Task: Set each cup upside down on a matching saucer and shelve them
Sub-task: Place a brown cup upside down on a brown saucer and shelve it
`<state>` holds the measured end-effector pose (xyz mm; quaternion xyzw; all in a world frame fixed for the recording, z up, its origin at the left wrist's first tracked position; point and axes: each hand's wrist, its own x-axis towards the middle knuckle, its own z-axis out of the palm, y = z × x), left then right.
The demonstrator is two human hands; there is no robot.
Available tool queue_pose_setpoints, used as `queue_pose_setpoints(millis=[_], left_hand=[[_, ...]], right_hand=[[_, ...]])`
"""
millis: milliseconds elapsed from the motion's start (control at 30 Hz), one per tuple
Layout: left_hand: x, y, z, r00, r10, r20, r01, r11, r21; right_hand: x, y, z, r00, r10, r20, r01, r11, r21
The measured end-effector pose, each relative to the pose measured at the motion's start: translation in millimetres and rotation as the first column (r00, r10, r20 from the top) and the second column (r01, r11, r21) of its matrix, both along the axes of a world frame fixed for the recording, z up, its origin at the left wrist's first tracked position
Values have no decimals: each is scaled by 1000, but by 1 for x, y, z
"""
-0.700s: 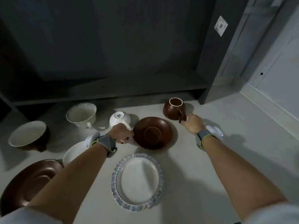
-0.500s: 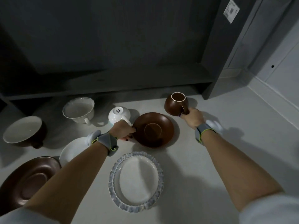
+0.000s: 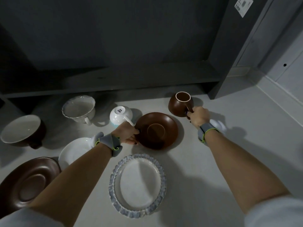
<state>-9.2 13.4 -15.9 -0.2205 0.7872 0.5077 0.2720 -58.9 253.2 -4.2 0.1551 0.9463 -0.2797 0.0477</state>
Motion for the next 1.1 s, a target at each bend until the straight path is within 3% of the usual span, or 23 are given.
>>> queue_pose_setpoints(millis=[300,567,933,1100], left_hand=[[16,2,7,991,134,-11,-130,975,180],[30,5,13,990,142,-12,-137,973,186],[39,5,8,986,155,-66,-144,978,152],[42,4,8,977,193,-94,-169,962,216]], right_hand=[[16,-4,15,999,11,-50,-9,1000,23],[51,-14,21,990,33,-137,-66,968,-243],[88,-38,4,972,196,-126,-216,961,-171],[90,-41,-5,968,214,-132,-235,957,-171]])
